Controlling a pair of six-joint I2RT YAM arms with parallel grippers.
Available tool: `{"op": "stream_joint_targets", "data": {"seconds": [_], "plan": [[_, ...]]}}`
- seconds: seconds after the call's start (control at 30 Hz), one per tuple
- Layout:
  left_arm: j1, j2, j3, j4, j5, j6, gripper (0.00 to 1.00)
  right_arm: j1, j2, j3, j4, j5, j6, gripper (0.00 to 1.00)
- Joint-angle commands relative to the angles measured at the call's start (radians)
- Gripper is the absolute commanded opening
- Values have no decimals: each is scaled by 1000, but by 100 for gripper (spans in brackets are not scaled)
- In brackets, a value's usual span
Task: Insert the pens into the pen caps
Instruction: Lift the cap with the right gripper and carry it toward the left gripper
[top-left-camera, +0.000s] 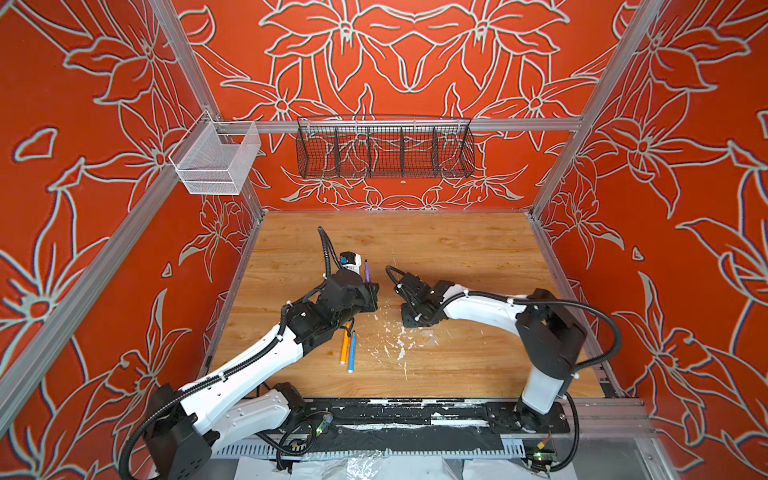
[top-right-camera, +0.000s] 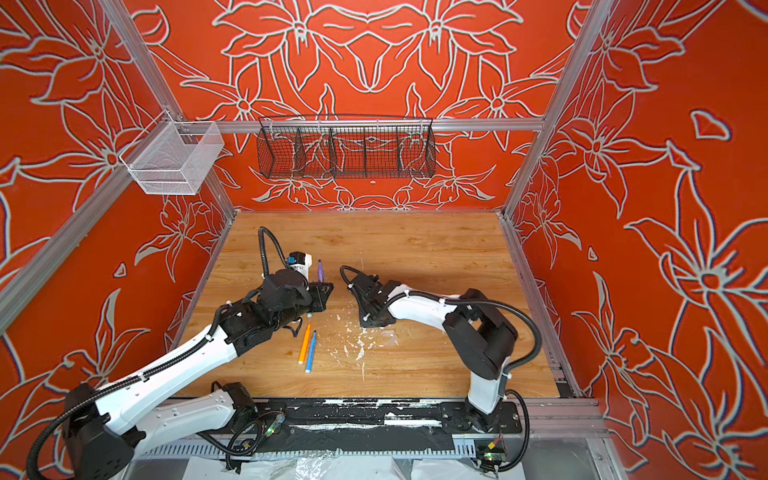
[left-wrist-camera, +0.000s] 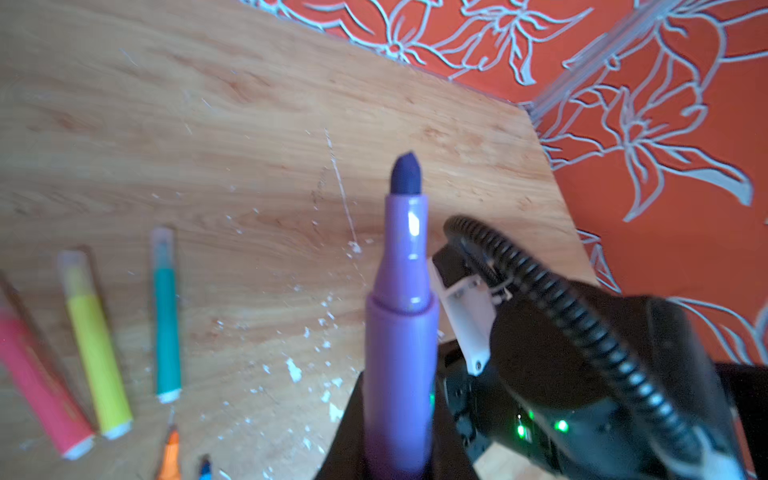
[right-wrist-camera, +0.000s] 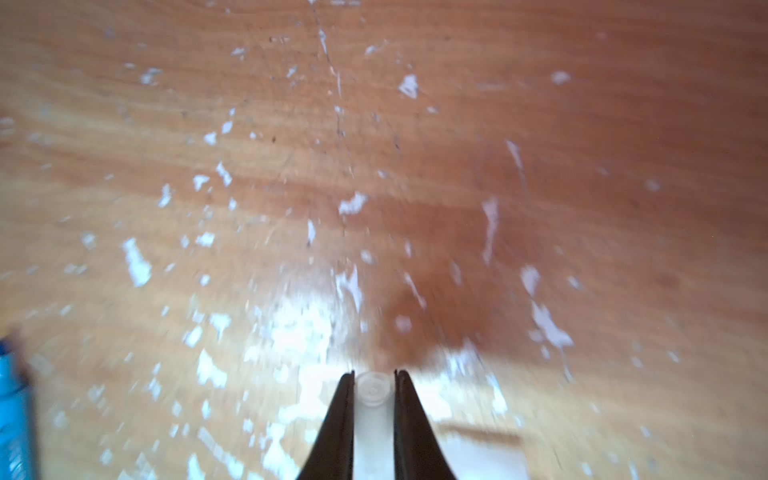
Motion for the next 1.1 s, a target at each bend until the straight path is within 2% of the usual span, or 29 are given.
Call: {"op": "stream_joint_targets", "data": {"seconds": [0.0,0.1,0.27,0.37,0.43,0.57,0.7,0.77,1.07], "plan": [[5,-53,-105,1,244,-47,0,0,-148,-81,36,19,95,4],[4,-57,-99,-99,257,24,0,1,-288,-196,128,37,157,4],[-12,-146,-231,-13,244,79,0,1,-538,-408,313,112,205,4],[-13,-156,-221,-66,185,130,0,0,-664,-484,382,165,200,4],[-16,-154,-205,-88,189,147,0,0,-719,-503,405,189,195,4],[-46,-152,-235,3,243,152,0,1,-757,-465,409,190,160,4],[-106,-96,-214,66,227,168,0,1,-760,-415,433,194,126,4],[-134,-71,-193,74,195,166,0,0,-760,-409,456,197,126,4],[-179,-21,-151,139,248,141,0,0,-723,-410,598,148,153,4]]}}
